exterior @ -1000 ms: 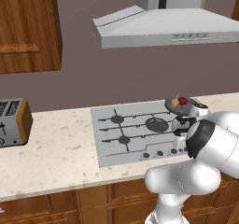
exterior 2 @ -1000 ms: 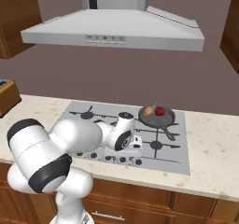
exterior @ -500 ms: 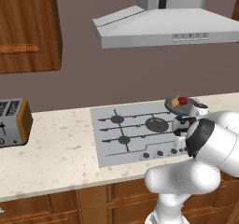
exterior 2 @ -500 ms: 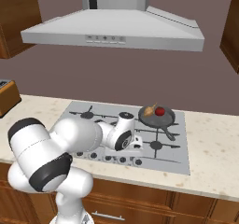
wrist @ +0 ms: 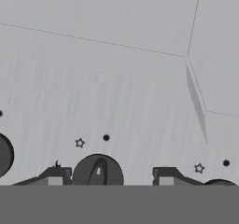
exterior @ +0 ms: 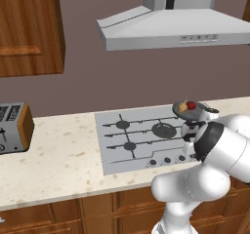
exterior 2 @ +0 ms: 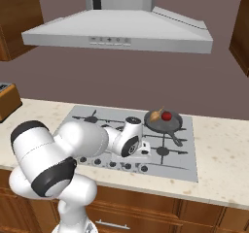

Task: Place the pan on the rear right burner on the stove. Then place the tomato and the onion in the pan and turn on the rear right burner.

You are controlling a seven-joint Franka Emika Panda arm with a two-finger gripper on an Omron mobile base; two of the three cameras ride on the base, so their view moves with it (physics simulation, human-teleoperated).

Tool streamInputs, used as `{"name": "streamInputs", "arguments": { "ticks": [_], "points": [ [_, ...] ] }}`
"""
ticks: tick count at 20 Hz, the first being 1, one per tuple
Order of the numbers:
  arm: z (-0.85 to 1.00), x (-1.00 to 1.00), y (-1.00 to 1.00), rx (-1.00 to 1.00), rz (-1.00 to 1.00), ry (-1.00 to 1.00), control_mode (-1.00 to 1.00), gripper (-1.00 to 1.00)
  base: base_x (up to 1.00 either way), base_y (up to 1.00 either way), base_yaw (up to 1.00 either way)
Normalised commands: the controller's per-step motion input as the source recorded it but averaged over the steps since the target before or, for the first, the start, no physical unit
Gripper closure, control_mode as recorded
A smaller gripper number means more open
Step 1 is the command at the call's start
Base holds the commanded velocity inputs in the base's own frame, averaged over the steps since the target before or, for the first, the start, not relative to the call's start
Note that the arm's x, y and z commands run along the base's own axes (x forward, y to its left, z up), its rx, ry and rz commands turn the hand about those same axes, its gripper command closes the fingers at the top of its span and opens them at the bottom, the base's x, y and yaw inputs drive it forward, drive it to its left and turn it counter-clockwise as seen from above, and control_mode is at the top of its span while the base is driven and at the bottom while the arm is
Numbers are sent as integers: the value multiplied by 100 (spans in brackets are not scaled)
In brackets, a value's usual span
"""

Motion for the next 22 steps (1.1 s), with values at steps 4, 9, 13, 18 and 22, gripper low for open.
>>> {"name": "streamInputs", "arguments": {
  "ticks": [4,9,13,18,22],
  "points": [
    [0,-22,24,0,-9,0,-100,100,0,0,0],
    [-2,-15,43,0,-13,0,-100,100,0,0,0],
    [-9,0,13,0,-12,0,-100,100,0,0,0],
    [-2,1,0,0,-1,0,-100,100,0,0,0],
    [-8,0,-11,0,0,1,-100,100,0,0,0]
  ]
}}
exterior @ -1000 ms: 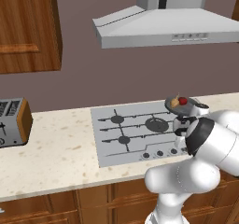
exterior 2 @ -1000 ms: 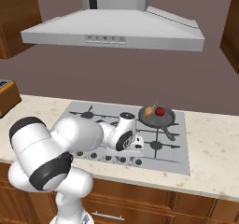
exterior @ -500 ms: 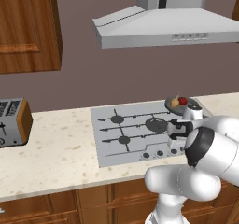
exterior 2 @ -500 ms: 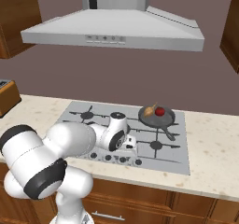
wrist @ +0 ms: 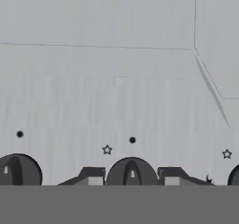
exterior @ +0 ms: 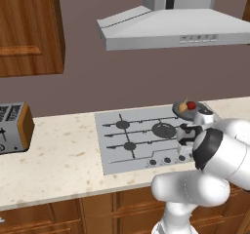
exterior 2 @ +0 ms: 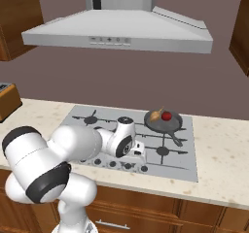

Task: Place the pan on the rear right burner on the stove. Then place the tomato and the onion in the pan and turn on the rear right burner.

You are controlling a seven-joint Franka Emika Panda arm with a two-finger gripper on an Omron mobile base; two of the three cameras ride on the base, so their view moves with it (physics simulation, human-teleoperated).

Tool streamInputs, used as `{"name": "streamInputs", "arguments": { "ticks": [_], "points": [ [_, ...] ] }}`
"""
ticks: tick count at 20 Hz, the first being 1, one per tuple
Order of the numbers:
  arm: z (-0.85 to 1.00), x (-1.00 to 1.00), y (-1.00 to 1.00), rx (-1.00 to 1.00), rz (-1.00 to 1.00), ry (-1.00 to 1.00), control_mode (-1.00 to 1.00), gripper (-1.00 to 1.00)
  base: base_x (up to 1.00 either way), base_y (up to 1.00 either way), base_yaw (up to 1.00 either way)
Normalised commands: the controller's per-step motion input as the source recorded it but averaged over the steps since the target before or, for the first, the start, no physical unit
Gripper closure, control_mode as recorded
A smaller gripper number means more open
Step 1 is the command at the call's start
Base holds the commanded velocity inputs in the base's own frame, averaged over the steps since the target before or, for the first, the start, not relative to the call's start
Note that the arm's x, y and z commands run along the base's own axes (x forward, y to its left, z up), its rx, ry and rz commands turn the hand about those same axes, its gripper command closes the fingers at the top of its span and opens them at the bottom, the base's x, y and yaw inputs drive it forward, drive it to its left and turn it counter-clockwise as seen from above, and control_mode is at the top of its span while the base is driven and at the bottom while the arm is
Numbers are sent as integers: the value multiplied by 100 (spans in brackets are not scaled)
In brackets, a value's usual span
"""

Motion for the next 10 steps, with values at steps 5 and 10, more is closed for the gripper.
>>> {"name": "streamInputs", "arguments": {
  "ticks": [5,10],
  "points": [
    [-11,0,-1,0,11,2,-100,100,0,0,0],
    [-13,-6,0,0,24,1,-100,100,0,0,0]
  ]
}}
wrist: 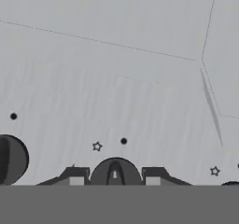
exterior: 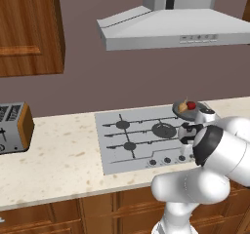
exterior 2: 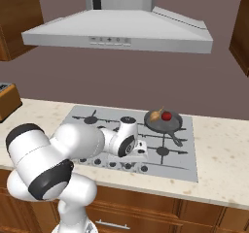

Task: Place the pan on the rear right burner on the stove. Then place the tomato and the onion in the pan and turn on the rear right burner.

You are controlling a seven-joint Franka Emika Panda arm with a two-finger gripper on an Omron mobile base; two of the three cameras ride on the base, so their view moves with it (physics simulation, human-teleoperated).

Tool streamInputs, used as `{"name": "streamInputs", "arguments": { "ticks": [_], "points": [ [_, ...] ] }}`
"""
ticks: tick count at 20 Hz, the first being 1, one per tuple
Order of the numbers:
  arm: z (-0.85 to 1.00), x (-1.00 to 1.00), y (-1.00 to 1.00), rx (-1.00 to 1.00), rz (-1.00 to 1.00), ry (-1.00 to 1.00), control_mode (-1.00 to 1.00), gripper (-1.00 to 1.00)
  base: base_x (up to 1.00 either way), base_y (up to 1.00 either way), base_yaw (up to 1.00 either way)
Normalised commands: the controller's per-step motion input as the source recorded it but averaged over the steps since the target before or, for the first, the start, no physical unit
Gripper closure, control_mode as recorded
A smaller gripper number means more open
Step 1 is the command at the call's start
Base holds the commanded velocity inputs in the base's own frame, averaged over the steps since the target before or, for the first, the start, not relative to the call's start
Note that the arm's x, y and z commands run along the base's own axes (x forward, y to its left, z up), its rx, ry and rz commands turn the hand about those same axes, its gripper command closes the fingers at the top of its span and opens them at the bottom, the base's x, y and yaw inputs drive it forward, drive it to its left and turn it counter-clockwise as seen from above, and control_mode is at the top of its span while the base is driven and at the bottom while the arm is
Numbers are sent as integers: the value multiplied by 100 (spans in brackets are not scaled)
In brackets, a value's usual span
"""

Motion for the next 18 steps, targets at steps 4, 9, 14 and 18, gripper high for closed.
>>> {"name": "streamInputs", "arguments": {
  "ticks": [4,9,14,18],
  "points": [
    [-16,-15,0,0,29,0,-100,100,0,0,0],
    [-15,-20,0,0,33,0,-100,100,0,0,0],
    [-12,-18,0,0,40,0,-100,100,0,0,0],
    [-9,-16,0,0,41,0,-100,100,0,0,0]
  ]
}}
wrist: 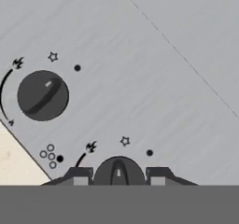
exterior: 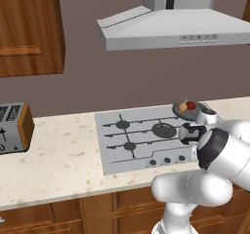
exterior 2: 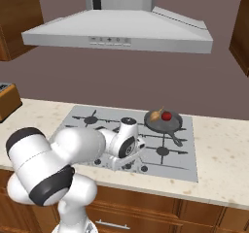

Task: Place the pan on the rear right burner on the stove. Then place the tomato and the onion in the pan and turn on the rear right burner.

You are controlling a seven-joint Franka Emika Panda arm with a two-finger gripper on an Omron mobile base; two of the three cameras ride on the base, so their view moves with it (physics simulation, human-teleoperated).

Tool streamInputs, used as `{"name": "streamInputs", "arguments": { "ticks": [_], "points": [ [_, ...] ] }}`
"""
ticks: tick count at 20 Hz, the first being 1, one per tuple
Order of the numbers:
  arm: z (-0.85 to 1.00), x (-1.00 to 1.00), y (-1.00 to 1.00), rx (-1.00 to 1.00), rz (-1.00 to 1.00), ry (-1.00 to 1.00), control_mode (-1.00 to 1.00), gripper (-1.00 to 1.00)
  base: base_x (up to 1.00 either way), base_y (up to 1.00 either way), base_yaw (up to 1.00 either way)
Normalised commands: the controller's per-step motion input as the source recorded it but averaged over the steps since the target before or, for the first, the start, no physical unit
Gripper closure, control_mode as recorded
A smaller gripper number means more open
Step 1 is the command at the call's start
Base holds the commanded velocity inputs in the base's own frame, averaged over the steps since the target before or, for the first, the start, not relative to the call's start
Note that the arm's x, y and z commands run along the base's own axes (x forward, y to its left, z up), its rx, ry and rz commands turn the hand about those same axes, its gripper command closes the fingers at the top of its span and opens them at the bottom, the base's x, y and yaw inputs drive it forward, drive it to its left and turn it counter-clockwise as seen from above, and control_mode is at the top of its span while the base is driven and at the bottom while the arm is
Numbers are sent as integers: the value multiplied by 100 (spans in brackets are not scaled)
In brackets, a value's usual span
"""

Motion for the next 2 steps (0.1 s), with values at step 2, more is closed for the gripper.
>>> {"name": "streamInputs", "arguments": {
  "ticks": [2],
  "points": [
    [-9,-21,0,0,42,0,-100,100,0,0,0]
  ]
}}
